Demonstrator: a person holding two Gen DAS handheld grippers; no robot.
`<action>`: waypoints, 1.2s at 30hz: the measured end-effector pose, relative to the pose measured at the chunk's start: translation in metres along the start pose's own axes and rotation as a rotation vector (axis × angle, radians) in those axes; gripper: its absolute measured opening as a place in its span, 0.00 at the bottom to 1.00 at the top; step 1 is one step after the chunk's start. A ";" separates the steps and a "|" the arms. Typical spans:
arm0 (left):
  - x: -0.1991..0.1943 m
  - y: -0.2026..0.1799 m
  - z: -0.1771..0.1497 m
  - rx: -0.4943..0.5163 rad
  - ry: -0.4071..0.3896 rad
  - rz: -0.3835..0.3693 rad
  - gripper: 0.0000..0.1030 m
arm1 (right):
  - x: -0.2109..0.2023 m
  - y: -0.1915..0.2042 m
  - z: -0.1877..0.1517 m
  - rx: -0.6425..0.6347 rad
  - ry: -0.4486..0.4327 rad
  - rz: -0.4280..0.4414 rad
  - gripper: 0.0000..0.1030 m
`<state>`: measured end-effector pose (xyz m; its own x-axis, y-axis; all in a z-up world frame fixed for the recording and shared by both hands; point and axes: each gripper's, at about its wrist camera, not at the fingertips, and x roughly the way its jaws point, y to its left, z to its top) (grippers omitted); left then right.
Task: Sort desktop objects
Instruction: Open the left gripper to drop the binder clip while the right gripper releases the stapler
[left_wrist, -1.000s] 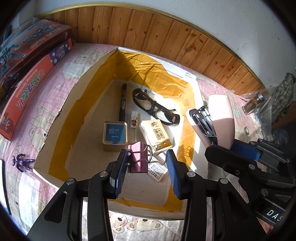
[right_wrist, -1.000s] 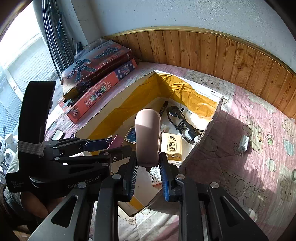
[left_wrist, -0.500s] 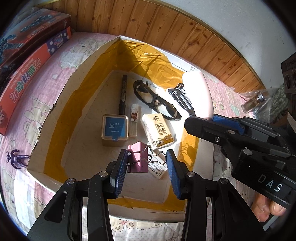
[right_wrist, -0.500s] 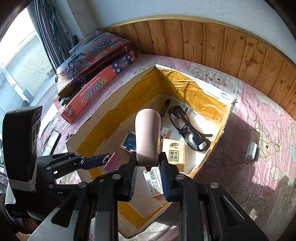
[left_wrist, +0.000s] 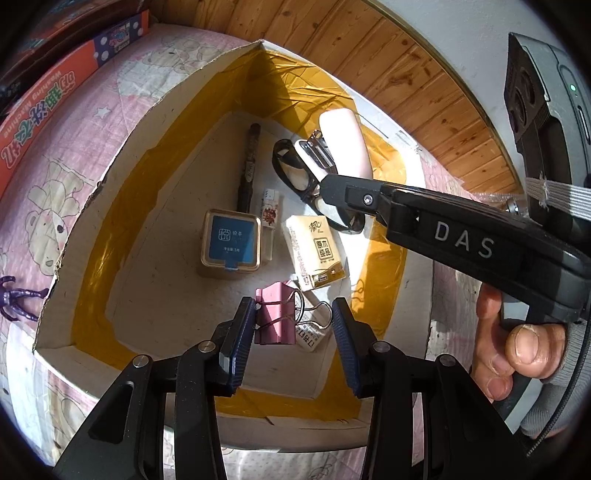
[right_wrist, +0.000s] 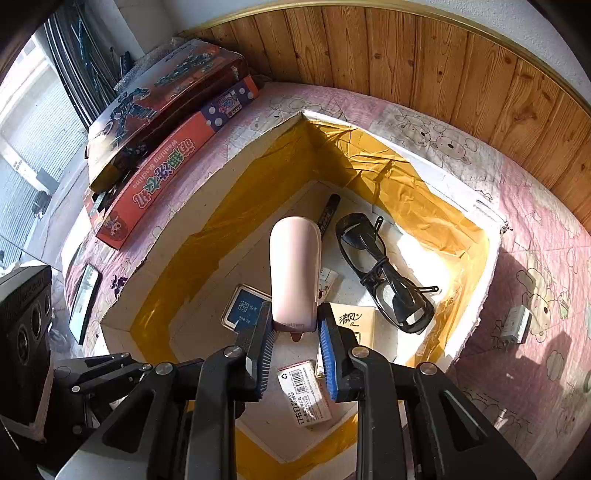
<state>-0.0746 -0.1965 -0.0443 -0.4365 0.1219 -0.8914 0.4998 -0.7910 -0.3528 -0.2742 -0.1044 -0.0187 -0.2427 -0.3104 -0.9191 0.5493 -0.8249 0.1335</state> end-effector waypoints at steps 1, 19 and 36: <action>0.002 0.002 0.001 -0.008 0.008 -0.004 0.42 | 0.005 0.000 0.004 0.005 0.009 0.002 0.24; 0.021 0.022 0.024 -0.056 0.111 0.026 0.43 | 0.085 0.009 0.059 0.013 0.126 0.022 0.17; 0.006 0.001 0.009 -0.009 0.101 0.057 0.50 | 0.055 -0.004 0.032 0.010 0.152 0.041 0.25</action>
<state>-0.0836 -0.2024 -0.0472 -0.3299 0.1365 -0.9341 0.5284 -0.7933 -0.3025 -0.3155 -0.1337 -0.0582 -0.0961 -0.2692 -0.9583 0.5477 -0.8182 0.1749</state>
